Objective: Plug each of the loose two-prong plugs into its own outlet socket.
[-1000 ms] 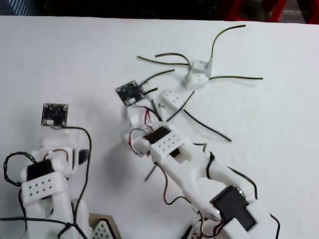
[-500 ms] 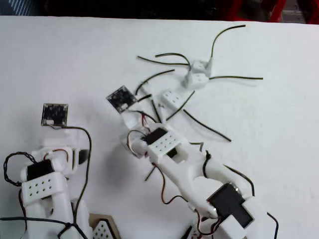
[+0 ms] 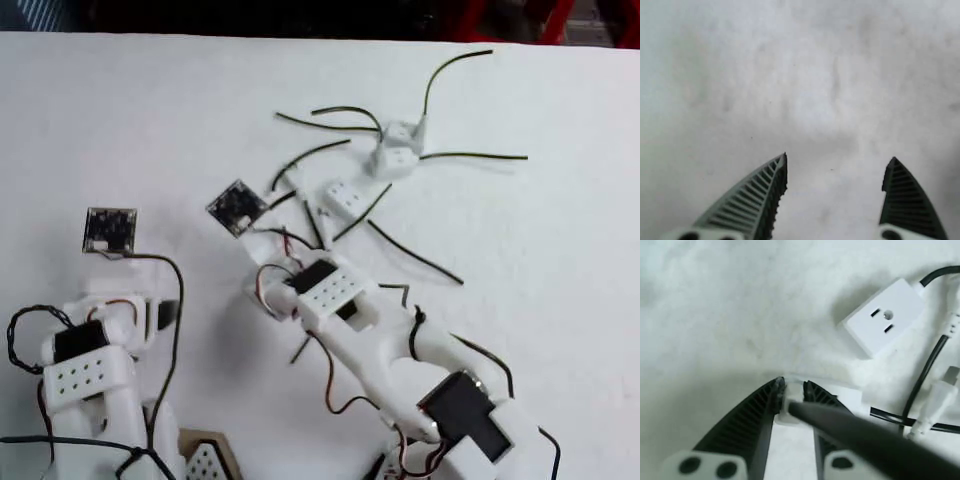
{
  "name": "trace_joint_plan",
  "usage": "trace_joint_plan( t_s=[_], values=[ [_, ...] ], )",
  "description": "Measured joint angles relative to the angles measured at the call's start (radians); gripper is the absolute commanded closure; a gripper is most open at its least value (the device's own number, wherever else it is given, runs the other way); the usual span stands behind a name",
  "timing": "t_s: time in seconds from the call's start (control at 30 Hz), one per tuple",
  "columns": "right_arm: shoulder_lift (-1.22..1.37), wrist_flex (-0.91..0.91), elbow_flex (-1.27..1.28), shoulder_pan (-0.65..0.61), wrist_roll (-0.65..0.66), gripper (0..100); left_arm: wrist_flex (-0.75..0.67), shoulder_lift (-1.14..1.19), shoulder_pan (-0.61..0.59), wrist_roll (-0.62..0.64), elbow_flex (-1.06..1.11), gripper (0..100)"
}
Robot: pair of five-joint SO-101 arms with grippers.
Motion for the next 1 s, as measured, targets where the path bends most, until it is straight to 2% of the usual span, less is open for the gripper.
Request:
trace_joint_plan(
  t_s=[0.1,0.43,0.7,1.0],
  values=[
    [-0.02,0.037,-0.005,0.0,-0.005,98.2,0.0,0.0,0.0,0.0,0.0,69],
    [-0.336,0.322,-0.132,-0.017,-0.21,98.2,-0.025,0.0,0.0,0.0,0.0,69],
    [-0.52,0.46,-0.292,-0.015,-0.267,98.2,-0.025,0.0,0.0,0.0,0.0,69],
    [-0.618,0.462,-0.377,0.173,-0.267,98.2,-0.025,0.0,0.0,0.0,0.0,69]
  ],
)
